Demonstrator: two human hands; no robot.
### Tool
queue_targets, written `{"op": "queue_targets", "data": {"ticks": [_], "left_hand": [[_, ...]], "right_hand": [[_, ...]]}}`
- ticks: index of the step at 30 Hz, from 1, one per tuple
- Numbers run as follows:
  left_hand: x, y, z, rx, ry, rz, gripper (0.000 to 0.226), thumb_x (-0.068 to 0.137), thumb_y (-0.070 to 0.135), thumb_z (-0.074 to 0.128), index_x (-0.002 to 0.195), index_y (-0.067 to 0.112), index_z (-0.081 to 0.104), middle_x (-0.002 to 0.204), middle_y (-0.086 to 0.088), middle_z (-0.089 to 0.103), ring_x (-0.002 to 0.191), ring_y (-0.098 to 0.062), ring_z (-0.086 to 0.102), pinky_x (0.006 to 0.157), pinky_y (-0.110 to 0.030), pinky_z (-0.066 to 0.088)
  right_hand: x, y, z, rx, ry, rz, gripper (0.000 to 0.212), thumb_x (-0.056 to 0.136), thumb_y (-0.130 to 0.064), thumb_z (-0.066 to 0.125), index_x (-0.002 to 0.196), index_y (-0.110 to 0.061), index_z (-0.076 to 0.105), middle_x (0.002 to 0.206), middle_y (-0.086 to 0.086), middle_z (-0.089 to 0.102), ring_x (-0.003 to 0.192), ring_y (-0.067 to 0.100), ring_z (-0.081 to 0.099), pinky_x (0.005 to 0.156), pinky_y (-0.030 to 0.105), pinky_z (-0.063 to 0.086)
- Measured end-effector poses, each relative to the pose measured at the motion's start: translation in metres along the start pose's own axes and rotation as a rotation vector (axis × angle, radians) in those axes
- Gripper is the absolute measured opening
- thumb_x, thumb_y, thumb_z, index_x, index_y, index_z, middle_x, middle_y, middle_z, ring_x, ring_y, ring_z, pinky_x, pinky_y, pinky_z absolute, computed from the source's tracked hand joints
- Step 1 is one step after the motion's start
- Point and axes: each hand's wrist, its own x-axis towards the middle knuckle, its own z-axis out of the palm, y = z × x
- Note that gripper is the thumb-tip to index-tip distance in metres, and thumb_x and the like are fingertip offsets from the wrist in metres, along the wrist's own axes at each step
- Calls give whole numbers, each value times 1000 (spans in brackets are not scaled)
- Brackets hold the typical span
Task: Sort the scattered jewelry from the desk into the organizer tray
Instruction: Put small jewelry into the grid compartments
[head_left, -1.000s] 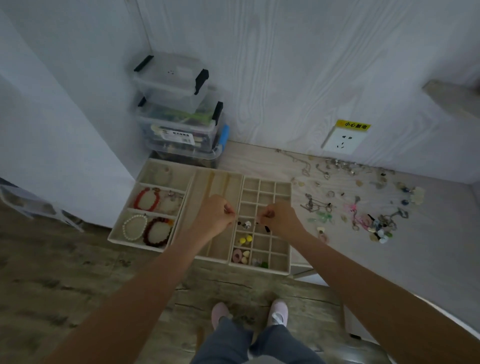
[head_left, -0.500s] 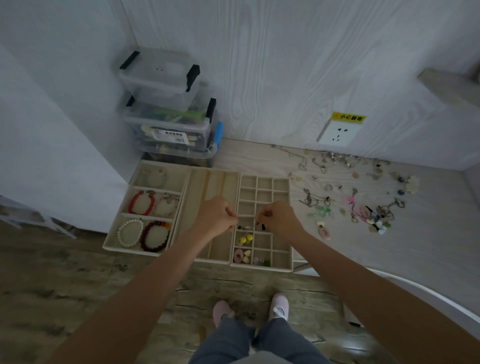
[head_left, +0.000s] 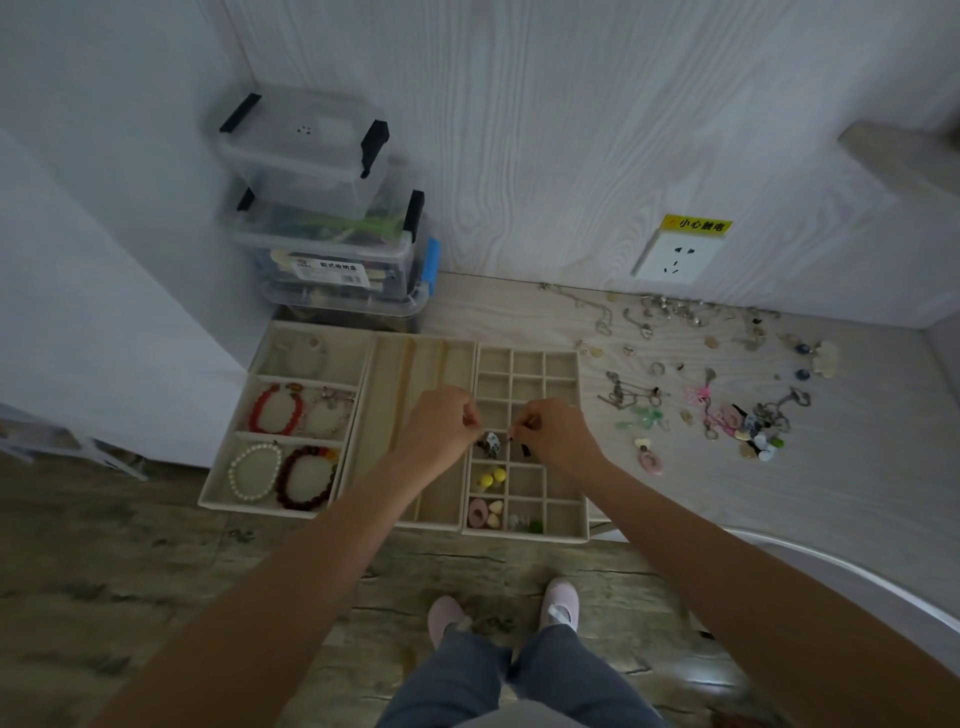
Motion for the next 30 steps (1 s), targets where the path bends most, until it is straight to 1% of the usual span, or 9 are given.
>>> {"op": "queue_targets", "data": {"ticks": [3, 7, 9, 11, 15, 19, 24, 27, 30], "left_hand": [[0, -1, 1, 23, -19, 58, 4, 88, 12, 62, 87, 12, 66, 81, 5, 62, 67, 2, 54, 57, -10, 41], [3, -2, 0, 37, -16, 81, 8, 87, 9, 63, 90, 9, 70, 91, 0, 67, 77, -5, 57, 72, -13, 43], [4, -3, 1, 44, -14, 83, 8, 86, 9, 64, 89, 9, 71, 92, -1, 68, 78, -7, 58, 74, -15, 44], [4, -4, 1, 52, -16, 88, 7, 86, 11, 64, 88, 10, 71, 92, -2, 68, 77, -6, 59, 73, -15, 43], [6, -7, 2, 78, -28, 91, 7, 86, 12, 64, 88, 11, 70, 92, -2, 68, 78, -7, 60, 75, -17, 47], [6, -7, 0, 74, -35, 89, 9, 87, 10, 62, 91, 10, 70, 92, -3, 68, 76, -7, 59, 73, -15, 44], [5, -9, 1, 49, -45, 54, 9, 88, 10, 62, 91, 11, 70, 92, -2, 68, 74, -5, 56, 69, -13, 41], [6, -10, 1, 46, -43, 59, 9, 88, 10, 61, 92, 11, 69, 93, -1, 67, 74, -4, 55, 67, -12, 41], [6, -11, 2, 36, -46, 55, 10, 88, 10, 62, 93, 10, 70, 92, -2, 68, 74, -5, 57, 69, -12, 43]], "right_hand": [[0, 0, -2, 14, -24, 4, 19, 91, -16, 56, 96, -5, 72, 98, 9, 70, 88, 18, 61, 70, 18, 36], [2, -1, -3, 57, -72, 13, 19, 91, -14, 57, 99, -6, 72, 99, 9, 70, 81, 12, 54, 71, 19, 35], [3, -1, -2, 87, -73, 17, 17, 90, -12, 59, 97, -5, 73, 99, 9, 70, 81, 9, 53, 71, 20, 36], [5, -2, 1, 112, -56, 25, 15, 88, -10, 61, 94, -5, 73, 98, 10, 70, 80, 9, 54, 70, 20, 37], [7, -4, 6, 104, -43, 47, 12, 86, -14, 65, 90, -5, 71, 95, 8, 69, 80, 11, 55, 58, 17, 37], [6, -4, 15, 119, 16, 77, 9, 85, -14, 65, 87, -6, 69, 91, 8, 68, 78, 12, 57, 61, 20, 39], [2, -6, 22, 96, 108, 151, 6, 87, -22, 63, 87, -17, 66, 87, 1, 67, 78, 16, 61, 66, 28, 49], [-1, -8, 22, 23, 66, 125, 9, 89, -26, 60, 88, -18, 66, 83, 0, 64, 76, 16, 61, 61, 27, 48], [-3, -11, 19, -96, 19, 59, 22, 94, -25, 51, 84, -11, 66, 76, 3, 59, 69, 18, 57, 59, 30, 47]]}}
